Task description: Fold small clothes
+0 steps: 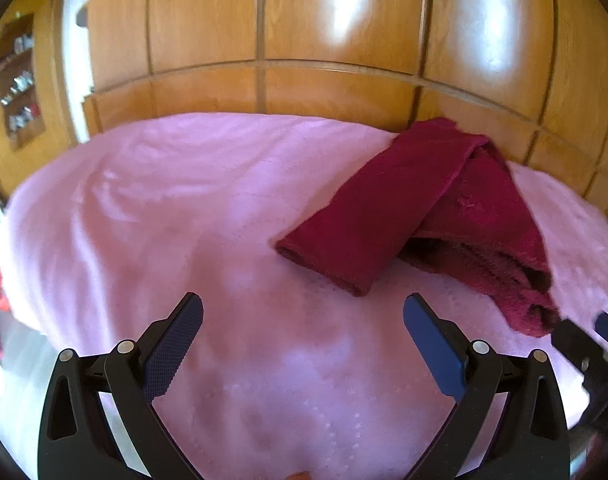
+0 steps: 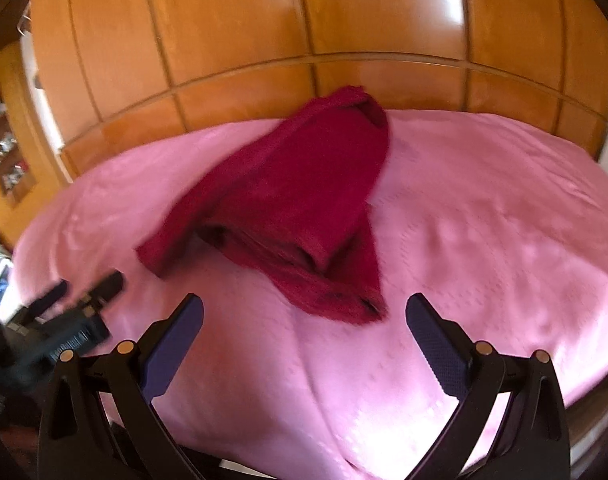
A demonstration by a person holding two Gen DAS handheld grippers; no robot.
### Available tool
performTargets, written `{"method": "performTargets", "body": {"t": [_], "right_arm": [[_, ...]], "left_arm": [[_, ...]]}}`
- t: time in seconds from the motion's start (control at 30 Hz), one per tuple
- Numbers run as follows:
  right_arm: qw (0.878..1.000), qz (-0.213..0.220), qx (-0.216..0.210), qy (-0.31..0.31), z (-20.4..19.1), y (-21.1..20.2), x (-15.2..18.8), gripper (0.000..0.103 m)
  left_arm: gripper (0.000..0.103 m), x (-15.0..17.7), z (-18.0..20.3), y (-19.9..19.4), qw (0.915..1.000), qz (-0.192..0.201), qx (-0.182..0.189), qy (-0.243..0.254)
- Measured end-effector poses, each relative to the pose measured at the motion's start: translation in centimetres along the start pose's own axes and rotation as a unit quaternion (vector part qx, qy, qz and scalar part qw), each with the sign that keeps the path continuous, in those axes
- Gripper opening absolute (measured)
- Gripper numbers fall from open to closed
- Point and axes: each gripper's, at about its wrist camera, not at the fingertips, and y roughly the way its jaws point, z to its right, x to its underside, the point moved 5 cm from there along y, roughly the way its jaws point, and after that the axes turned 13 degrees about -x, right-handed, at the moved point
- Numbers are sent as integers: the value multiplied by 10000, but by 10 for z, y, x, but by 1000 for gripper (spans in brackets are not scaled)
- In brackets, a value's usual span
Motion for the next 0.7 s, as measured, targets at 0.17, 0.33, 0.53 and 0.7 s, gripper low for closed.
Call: {"method": "performTargets", "body": {"t": [0.17, 0.33, 0.53, 0.7], "right_arm": [[9979, -18, -646, 104, -13, 20, -46, 78], [9956, -198, -856, 336, -17, 68, -82, 73], [9912, -854, -835, 578, -22, 156, -104, 63], [9889, -1188, -693, 559, -21, 197, -111, 10]], "left_arm": [[99, -14, -25, 15, 9998, -49, -156, -140], [99, -24, -68, 37, 9966, -379, -199, -710], [86, -27, -91, 49, 9944, -505, -130, -922], [86, -21, -85, 54, 9956, -591, -9, -729]]}}
